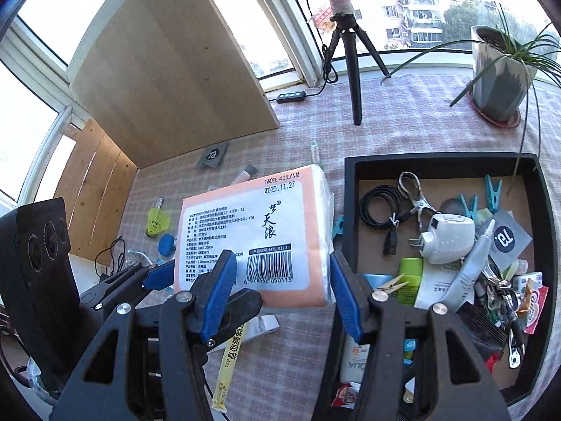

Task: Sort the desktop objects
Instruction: 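Carry the tissue pack with both grippers into the black tray and open, then withdraw both grippers from the black tray back over the table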

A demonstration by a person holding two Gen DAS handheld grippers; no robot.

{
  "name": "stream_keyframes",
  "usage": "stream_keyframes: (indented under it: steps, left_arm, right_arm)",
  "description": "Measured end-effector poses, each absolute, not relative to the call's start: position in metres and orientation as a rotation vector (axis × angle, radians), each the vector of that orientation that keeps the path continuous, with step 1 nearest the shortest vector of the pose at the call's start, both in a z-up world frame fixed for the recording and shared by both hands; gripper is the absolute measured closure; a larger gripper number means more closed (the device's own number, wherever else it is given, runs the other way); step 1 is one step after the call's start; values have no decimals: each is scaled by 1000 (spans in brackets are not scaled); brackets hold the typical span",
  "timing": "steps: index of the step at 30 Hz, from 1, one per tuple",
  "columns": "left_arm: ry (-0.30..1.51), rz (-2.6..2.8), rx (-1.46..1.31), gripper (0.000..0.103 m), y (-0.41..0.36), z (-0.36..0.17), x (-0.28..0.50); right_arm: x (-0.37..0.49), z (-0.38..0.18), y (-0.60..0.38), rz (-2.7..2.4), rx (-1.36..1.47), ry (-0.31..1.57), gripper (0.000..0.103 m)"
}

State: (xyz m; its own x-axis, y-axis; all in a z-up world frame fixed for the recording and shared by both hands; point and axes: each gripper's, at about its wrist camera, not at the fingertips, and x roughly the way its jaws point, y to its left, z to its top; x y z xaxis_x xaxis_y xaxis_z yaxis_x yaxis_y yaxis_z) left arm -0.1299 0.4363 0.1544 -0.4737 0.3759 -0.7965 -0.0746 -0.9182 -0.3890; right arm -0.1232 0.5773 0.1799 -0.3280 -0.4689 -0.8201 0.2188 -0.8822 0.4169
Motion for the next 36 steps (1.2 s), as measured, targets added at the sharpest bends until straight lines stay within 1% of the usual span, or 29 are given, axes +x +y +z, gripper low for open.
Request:
stream_keyframes:
  steps: [5, 12, 22, 25, 27, 30, 31, 32, 36]
  left_arm:
    - [-444, 2399, -1424, 29, 497, 153, -138]
    - [-400, 2361, -1416, 29, 570, 154, -159]
    - [-333, 2304, -1439, 29, 632, 144, -196]
    - [-316, 2297, -1456, 28, 639, 141, -204]
    - [-282, 2291, -1500, 27, 641, 134, -207]
    - [-266, 2297, -1507, 27, 635, 132, -206]
    - [-263, 2302, -1505, 27, 631, 132, -204]
    - [-263, 2305, -1505, 27, 626, 133, -202]
    - [-314, 2319, -1497, 27, 595, 138, -190]
  right_arm:
    - [-122, 177, 648, -2296, 1519, -359, 49]
    - [-131, 172, 723, -2385, 1534, -398, 49]
    - [-161, 155, 790, -2433, 1586, -468, 49]
    - [-165, 155, 791, -2447, 1595, -432, 49]
    - [-167, 156, 788, -2461, 1594, -368, 49]
    - [-171, 164, 788, -2516, 1580, -312, 44]
    - [-171, 169, 791, -2527, 1566, -317, 41]
    - [-171, 172, 791, -2531, 1553, -327, 40]
    - [-167, 184, 784, -2525, 1521, -354, 40]
